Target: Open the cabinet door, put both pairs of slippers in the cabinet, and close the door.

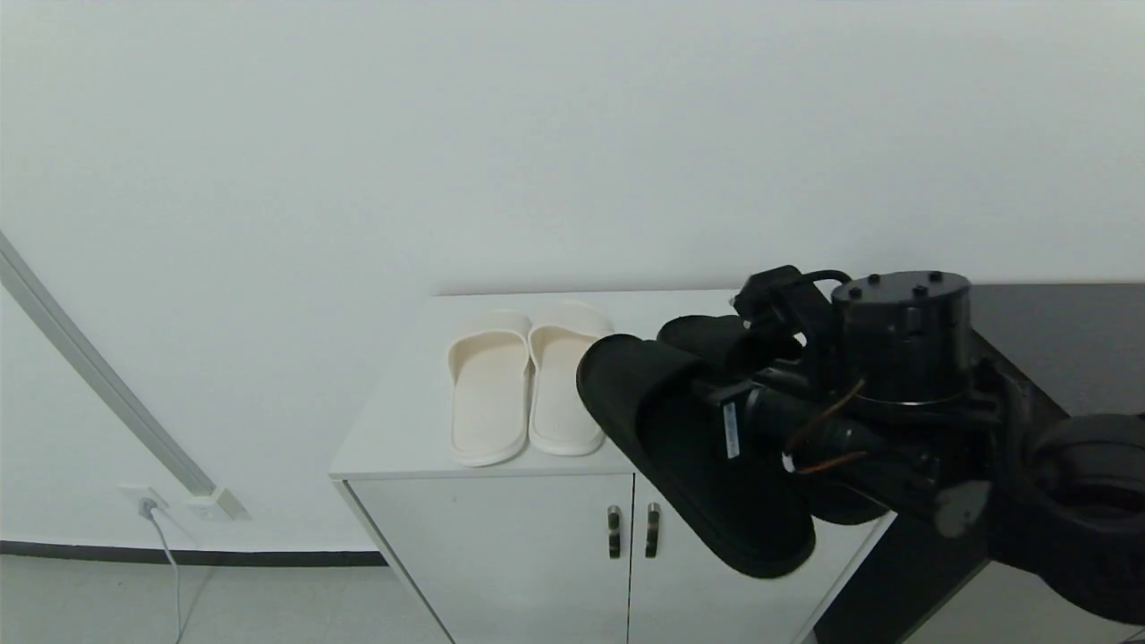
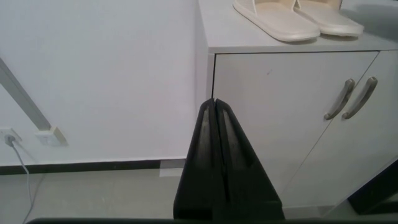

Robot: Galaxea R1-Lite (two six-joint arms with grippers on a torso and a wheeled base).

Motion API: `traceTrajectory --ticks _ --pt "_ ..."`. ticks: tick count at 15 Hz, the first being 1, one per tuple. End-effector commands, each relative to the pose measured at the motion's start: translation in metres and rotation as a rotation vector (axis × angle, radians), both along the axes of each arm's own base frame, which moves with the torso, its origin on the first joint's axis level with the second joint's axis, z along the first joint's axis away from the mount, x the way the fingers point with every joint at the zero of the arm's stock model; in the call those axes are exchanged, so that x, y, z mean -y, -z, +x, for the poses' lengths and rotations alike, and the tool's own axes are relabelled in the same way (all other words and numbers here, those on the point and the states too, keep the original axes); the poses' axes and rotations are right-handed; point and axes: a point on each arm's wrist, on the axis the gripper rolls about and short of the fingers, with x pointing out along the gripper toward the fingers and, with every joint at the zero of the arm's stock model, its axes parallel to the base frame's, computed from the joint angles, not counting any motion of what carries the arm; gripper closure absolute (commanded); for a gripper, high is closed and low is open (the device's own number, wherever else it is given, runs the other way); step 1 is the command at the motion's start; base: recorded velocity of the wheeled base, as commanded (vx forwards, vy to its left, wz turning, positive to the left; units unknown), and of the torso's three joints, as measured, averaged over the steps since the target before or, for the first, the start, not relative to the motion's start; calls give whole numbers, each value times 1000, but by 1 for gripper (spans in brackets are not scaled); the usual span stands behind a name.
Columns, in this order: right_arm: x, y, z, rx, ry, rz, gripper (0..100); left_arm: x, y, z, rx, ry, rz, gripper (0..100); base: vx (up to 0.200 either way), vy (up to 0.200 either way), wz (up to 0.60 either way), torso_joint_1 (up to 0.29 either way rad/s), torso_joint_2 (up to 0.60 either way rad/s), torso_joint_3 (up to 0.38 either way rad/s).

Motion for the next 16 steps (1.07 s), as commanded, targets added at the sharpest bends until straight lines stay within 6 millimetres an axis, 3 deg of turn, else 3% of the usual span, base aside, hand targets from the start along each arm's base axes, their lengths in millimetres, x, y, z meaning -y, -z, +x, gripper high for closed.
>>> traceTrajectory --ticks 1,4,11,16 --pt "24 -14 -36 18 -106 40 100 0 0 0 -1 -1 0 100 0 0 0 0 0 0" --pt "36 -14 -55 5 -205 57 100 0 0 0 -1 -1 0 100 0 0 0 0 0 0" --pt "36 -11 -61 -10 -241 47 100 0 0 0 -1 -1 0 100 0 0 0 0 0 0" --pt "36 -7 -62 -7 -248 20 100 0 0 0 -1 1 -2 100 -200 0 0 3 1 1"
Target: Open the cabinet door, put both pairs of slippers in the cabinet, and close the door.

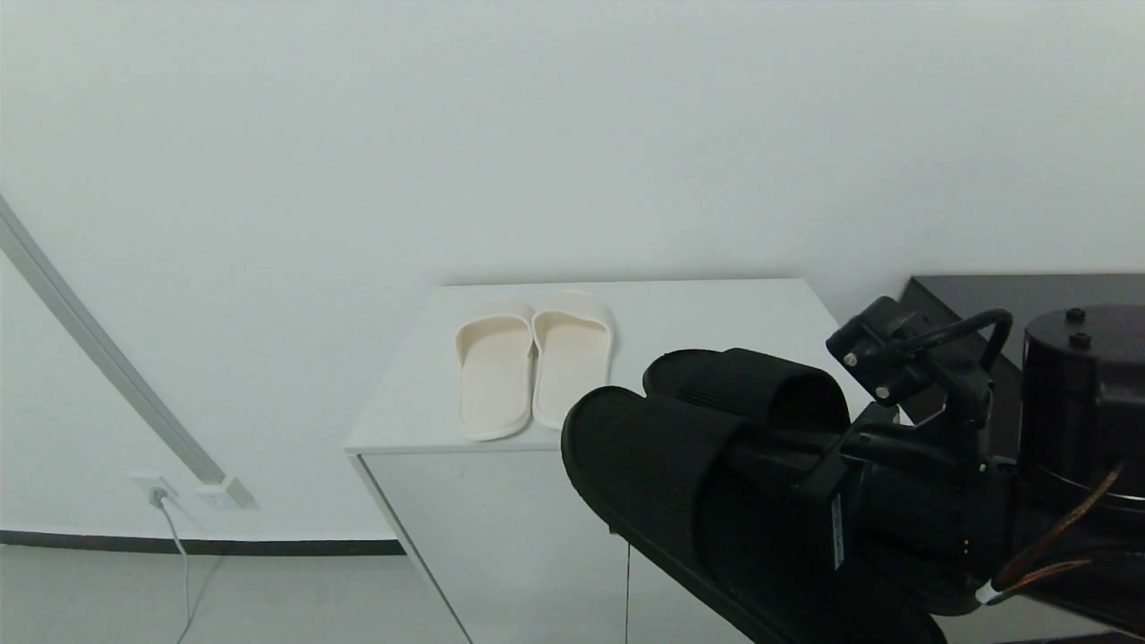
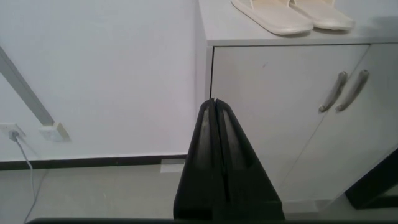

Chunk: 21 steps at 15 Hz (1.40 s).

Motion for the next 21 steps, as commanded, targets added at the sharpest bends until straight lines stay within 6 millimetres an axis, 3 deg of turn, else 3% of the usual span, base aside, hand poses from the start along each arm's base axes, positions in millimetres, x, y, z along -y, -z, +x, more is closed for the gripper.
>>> traceTrajectory --ticks 1,6,21 --pt "0 1 0 0 0 -1 100 0 0 0 -1 1 -1 100 -200 0 0 -7 -2 2" --pt "1 1 -1 1 -3 1 100 0 0 0 -1 1 -1 100 -200 0 0 -1 2 3" --pt "4 6 -4 -12 -21 -9 100 0 0 0 -1 -2 -4 100 0 0 0 0 0 0"
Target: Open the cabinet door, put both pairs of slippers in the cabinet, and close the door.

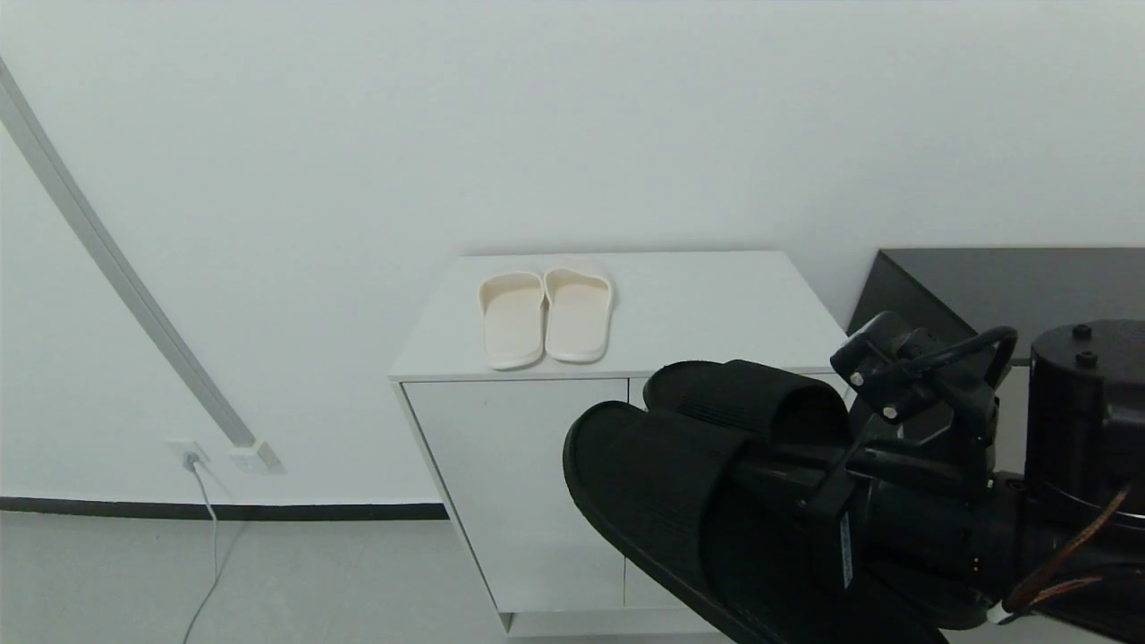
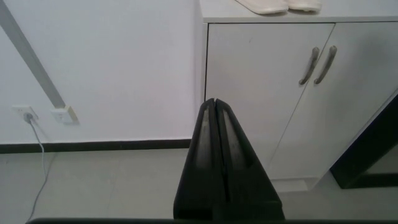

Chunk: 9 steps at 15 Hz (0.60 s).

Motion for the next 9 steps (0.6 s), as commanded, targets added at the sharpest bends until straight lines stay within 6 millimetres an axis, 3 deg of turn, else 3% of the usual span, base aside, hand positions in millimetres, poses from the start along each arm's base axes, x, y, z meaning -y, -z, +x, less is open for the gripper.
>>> traceTrajectory --ticks 1,4,9 --pt "0 1 0 -2 -1 -3 100 0 0 0 -1 -1 -1 100 0 0 0 0 0 0" --pt "1 2 -1 8 -6 -13 100 0 0 0 -1 -1 1 100 0 0 0 -147 331 189" --pt "2 3 -1 5 -6 -16 100 0 0 0 -1 0 2 100 0 0 0 -229 546 311"
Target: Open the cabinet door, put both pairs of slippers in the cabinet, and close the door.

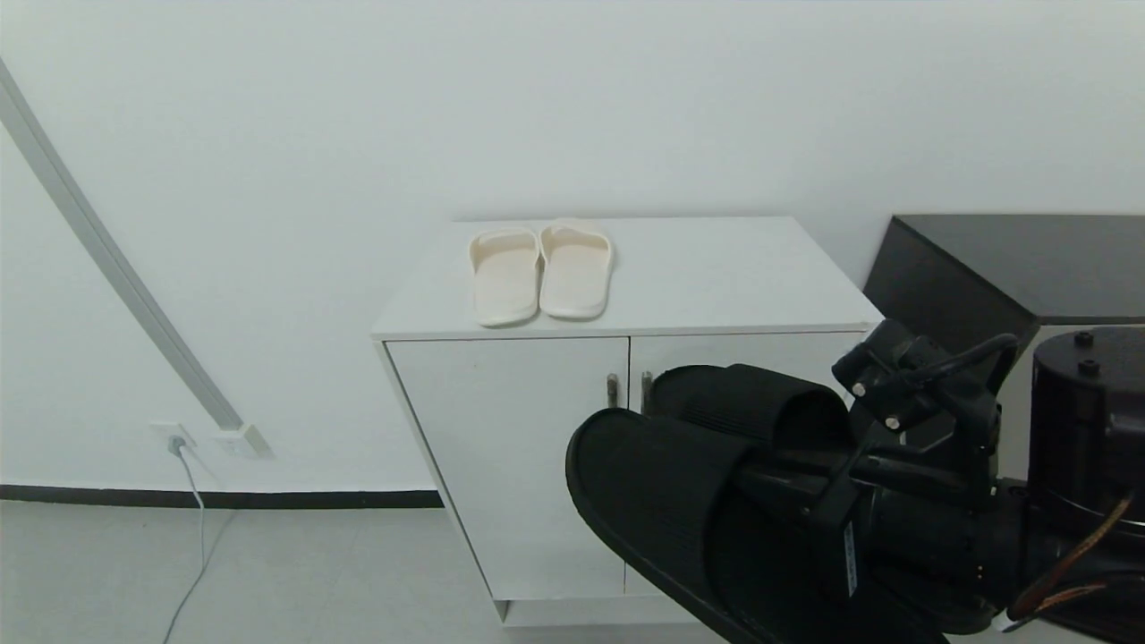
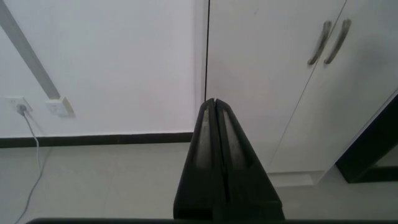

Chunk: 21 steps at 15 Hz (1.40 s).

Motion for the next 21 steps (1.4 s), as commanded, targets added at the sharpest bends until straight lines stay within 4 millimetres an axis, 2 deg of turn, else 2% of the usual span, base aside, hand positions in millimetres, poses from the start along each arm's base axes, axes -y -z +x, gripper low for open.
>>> traceTrajectory --ticks 1,13,21 --pt "0 0 0 -1 0 -1 100 0 0 0 -1 1 -1 0 0 0 0 -217 544 320" --pt "1 4 -1 2 -4 -21 100 0 0 0 -1 0 -2 0 0 0 0 -182 504 319" --pt "1 10 -1 -14 -7 -38 100 0 0 0 -1 3 1 0 0 0 0 -99 453 353"
